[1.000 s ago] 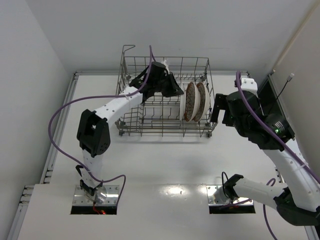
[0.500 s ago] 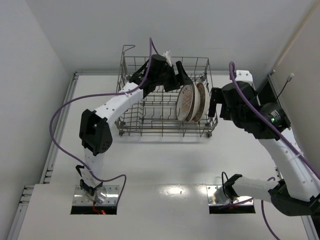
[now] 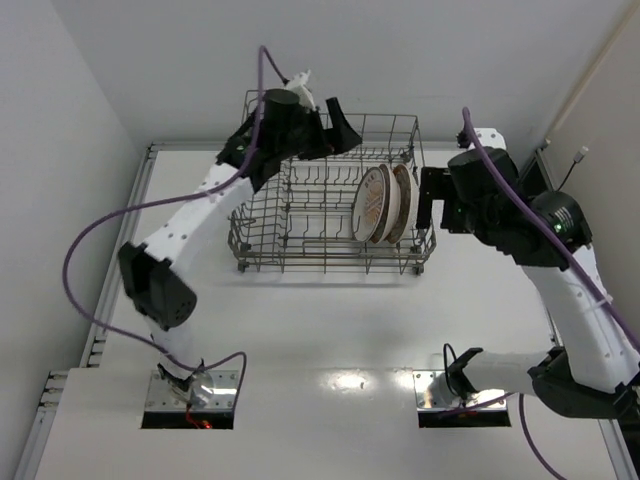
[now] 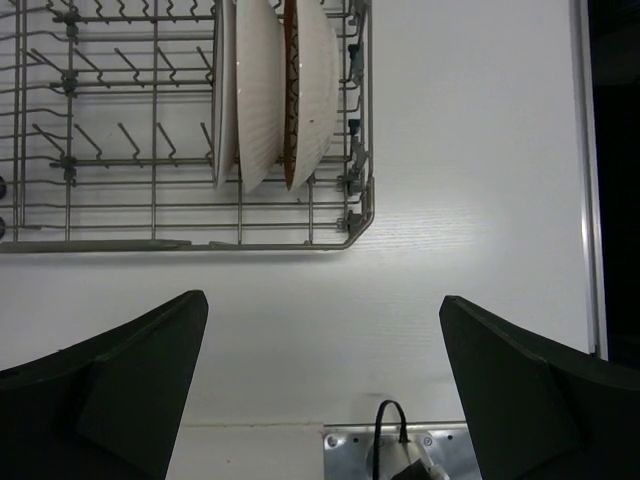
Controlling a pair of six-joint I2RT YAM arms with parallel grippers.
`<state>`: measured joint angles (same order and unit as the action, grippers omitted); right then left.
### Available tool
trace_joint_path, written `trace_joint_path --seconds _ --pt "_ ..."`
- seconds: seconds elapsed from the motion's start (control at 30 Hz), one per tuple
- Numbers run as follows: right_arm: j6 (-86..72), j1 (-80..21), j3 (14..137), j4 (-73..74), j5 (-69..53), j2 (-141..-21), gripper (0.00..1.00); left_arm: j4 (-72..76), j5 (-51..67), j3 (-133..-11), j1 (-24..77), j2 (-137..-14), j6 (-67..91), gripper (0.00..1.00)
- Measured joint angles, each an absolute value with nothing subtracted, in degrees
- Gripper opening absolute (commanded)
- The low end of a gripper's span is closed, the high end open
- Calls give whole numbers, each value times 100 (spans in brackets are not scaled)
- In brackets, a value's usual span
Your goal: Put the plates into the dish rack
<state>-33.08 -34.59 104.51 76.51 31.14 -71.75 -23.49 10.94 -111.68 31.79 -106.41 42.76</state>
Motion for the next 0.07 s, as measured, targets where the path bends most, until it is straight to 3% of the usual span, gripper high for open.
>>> trace_joint_path --seconds 0.07 --pt "-3271 -3459 10449 7684 3197 -7061 100 -2392 808 -10877 3138 -9979 3918 84"
